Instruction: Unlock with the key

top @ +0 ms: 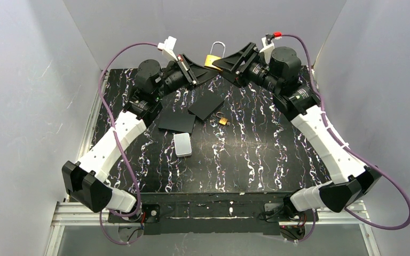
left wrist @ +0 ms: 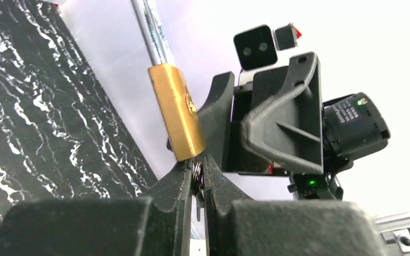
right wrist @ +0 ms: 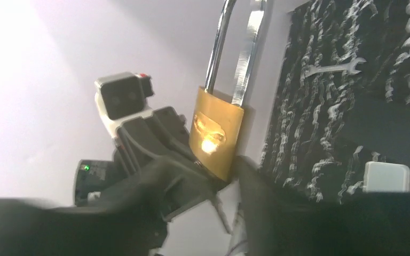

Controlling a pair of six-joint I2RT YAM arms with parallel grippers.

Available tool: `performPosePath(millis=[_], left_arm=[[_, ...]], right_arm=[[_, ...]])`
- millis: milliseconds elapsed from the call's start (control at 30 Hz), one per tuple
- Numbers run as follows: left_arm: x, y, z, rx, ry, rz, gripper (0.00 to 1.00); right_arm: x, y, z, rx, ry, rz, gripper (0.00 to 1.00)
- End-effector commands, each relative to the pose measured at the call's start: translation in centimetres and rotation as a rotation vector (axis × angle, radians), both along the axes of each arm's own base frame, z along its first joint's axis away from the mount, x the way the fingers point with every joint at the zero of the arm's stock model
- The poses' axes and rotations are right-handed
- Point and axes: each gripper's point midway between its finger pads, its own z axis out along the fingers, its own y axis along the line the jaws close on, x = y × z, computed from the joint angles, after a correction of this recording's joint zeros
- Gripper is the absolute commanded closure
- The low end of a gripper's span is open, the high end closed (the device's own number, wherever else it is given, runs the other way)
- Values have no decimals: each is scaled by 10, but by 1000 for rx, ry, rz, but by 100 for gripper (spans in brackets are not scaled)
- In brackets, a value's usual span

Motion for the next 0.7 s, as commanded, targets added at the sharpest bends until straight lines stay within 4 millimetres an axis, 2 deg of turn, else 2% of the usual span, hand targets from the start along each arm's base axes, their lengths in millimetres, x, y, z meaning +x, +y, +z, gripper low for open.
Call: performPosePath(millis=[0,467,600,667], left_arm=[[-19,12,60,-133,-155,-21,100],[-34,13,57,-64,-278,-66,100],[-40,13,61,-46,-328,-87,100],[-42,14,62,-40,-350,-90,100]], right_arm=[[-34,0,52,119,-136,93,99],[-41,0,57,155,-160,116,98],[-40,0,60,160,-172,114,70],[-39,0,59,165,-168,110,64]])
